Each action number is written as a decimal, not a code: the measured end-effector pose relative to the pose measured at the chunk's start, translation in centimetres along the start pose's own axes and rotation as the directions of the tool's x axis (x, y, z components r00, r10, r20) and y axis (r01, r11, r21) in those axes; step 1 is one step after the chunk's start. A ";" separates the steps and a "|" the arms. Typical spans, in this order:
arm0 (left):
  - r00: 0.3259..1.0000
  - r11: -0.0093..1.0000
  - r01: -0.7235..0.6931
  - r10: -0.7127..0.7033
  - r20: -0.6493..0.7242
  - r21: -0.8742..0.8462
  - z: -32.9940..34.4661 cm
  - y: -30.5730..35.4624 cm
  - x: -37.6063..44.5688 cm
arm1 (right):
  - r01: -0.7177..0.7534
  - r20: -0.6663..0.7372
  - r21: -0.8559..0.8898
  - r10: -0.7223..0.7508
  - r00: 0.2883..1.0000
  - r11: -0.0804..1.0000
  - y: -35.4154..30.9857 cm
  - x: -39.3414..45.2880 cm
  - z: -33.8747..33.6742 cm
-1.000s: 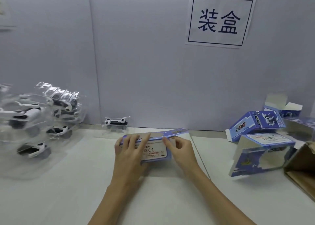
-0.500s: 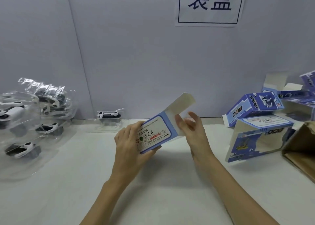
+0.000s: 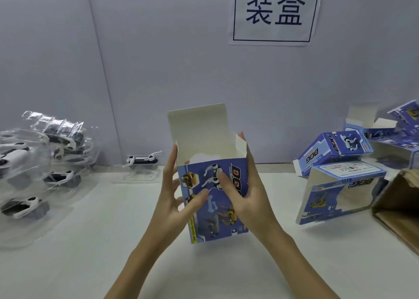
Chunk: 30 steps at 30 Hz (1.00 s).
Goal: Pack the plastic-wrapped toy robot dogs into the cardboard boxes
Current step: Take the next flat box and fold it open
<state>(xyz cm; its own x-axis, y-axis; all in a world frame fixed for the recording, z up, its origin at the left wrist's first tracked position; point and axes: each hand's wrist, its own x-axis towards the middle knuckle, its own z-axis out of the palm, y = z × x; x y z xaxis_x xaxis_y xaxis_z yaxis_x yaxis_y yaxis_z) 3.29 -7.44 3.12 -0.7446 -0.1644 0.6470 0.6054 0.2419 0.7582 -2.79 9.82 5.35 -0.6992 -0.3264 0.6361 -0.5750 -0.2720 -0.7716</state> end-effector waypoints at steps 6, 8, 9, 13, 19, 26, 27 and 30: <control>0.994 0.992 0.101 -0.105 -0.038 -0.076 -0.4 -0.6 -0.3 | 0.049 0.073 -0.236 -0.032 0.997 0.971 0.7 -0.8 -0.3; 0.991 0.991 0.134 -0.134 -0.018 -0.027 -0.3 -0.5 -0.2 | 0.090 -0.022 -0.307 -0.102 0.995 0.947 0.7 -0.6 -0.5; 0.992 0.992 0.127 -0.127 -0.020 0.018 -0.1 -0.4 -0.2 | 0.091 -0.069 -0.333 -0.120 0.990 0.939 0.7 -0.4 -0.6; 0.997 0.995 0.065 -0.061 -0.057 0.072 0.6 0.1 0.2 | -0.033 -0.181 -0.223 -0.008 0.984 0.974 0.7 -0.3 -0.9; 0.993 0.983 0.065 -0.080 -0.085 -0.170 0.8 1.2 0.2 | 0.010 -0.208 -0.079 -0.027 0.978 0.997 0.0 -0.3 -0.7; 0.999 0.988 -0.004 -0.004 0.048 0.155 0.2 0.4 -0.1 | 0.003 -0.162 -0.151 -0.028 0.986 0.989 0.4 -0.9 -0.5; 0.999 0.990 0.021 -0.027 0.047 0.141 0.4 0.4 -0.3 | -0.012 -0.156 -0.146 -0.012 0.988 0.989 0.4 -0.9 -0.4; 0.997 0.997 0.065 -0.064 -0.034 0.031 1.2 0.4 -0.6 | -0.044 -0.133 -0.090 0.032 0.991 0.995 0.5 -1.1 -0.4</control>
<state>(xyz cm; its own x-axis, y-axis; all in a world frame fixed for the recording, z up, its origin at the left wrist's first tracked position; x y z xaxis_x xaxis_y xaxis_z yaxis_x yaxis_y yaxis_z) 3.62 -6.13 2.91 -0.7719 -0.2115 0.5996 0.5466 0.2607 0.7957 -2.48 10.44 4.31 -0.7676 -0.2111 0.6052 -0.5795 -0.1748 -0.7960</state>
